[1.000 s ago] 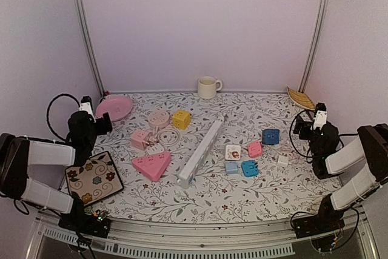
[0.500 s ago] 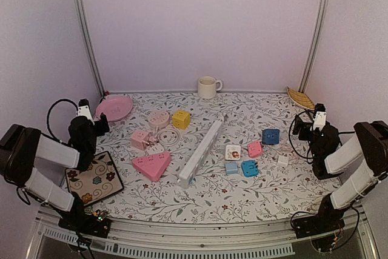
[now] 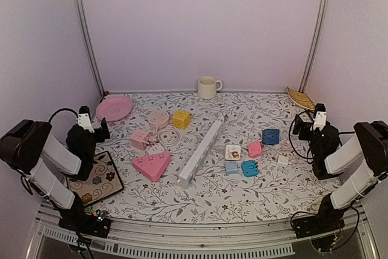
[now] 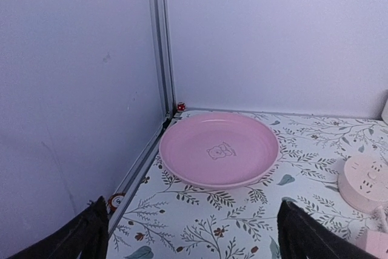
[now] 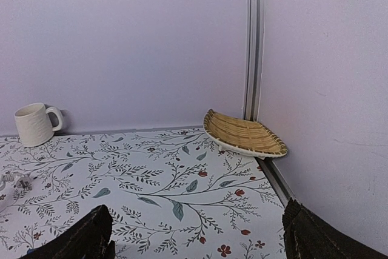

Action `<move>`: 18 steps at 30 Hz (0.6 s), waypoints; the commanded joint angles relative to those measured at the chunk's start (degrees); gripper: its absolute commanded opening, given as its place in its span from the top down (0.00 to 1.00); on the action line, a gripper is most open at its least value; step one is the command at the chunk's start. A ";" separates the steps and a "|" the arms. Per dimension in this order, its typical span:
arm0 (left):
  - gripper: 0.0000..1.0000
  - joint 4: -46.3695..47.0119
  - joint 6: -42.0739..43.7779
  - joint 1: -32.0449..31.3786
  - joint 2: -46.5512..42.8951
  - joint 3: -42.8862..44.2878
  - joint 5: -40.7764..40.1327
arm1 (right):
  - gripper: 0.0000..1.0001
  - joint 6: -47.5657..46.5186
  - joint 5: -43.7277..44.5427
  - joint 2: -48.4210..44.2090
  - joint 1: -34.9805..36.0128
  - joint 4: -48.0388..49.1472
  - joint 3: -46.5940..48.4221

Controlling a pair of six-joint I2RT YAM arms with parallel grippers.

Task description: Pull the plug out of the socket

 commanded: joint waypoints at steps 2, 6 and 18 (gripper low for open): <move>0.03 3.28 1.31 0.65 0.61 1.11 2.71 | 0.01 -0.37 -0.60 0.50 -0.21 1.58 -0.39; 0.03 2.92 1.14 0.71 0.48 1.06 2.87 | 0.01 -0.35 -0.70 0.50 -0.20 1.58 -0.39; 0.03 2.91 1.16 0.69 0.48 1.07 2.87 | 0.01 -0.33 -0.82 0.63 -0.20 1.10 -0.12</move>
